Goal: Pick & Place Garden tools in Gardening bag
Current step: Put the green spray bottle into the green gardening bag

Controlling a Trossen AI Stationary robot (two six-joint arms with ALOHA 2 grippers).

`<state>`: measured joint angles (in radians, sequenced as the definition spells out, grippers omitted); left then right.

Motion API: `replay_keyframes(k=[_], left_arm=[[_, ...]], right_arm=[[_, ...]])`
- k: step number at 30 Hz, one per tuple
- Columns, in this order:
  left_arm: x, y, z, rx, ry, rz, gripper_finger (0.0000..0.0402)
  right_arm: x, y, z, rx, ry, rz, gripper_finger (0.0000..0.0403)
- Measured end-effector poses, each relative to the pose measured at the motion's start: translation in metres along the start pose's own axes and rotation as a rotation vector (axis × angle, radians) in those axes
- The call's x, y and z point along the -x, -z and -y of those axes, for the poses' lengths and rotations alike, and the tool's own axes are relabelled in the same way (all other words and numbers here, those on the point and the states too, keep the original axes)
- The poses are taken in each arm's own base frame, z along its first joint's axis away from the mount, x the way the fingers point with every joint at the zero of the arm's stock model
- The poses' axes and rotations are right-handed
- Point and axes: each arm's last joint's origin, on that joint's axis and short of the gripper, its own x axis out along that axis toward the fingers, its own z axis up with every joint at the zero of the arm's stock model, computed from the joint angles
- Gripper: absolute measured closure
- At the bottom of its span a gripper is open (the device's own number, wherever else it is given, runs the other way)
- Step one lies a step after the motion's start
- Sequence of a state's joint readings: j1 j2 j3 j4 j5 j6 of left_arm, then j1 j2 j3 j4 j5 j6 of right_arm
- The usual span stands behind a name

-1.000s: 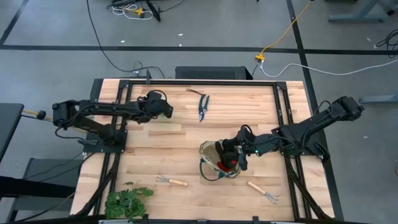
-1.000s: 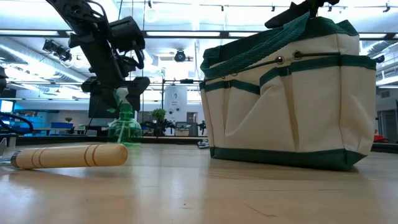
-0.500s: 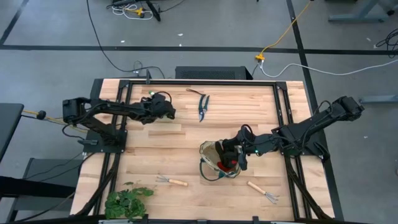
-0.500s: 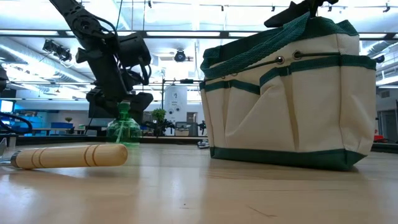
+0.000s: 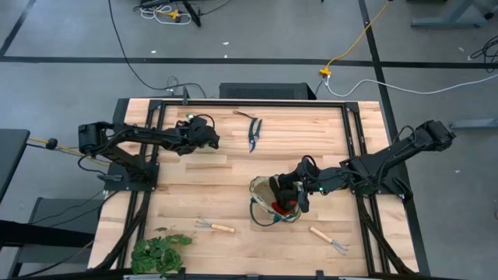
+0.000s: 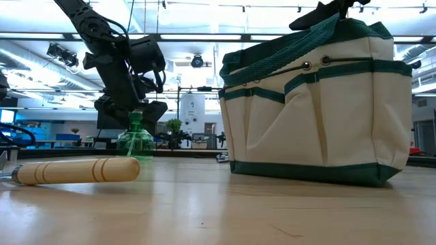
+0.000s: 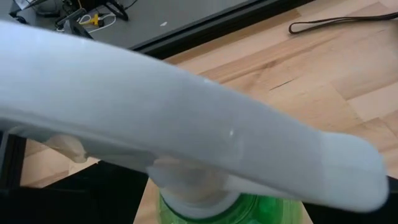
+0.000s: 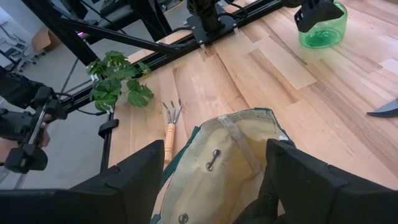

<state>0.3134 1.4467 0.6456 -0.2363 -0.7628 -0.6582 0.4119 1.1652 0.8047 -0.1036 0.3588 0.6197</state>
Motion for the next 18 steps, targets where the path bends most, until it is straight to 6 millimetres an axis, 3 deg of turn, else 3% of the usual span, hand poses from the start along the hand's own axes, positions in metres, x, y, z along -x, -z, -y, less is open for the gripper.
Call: replay_keyframes(k=[7, 18], left_arm=[[0.0, 0.0, 0.0, 0.003, 0.0, 0.001, 0.0066], [0.0002, -0.0008, 0.0003, 0.007, 0.001, 0.005, 0.0191]], right_arm=[[0.0, 0.0, 0.0, 0.0, 0.0, 0.0, 0.0119], [0.0, 0.0, 0.0, 0.001, 0.0, 0.0, 0.0119]])
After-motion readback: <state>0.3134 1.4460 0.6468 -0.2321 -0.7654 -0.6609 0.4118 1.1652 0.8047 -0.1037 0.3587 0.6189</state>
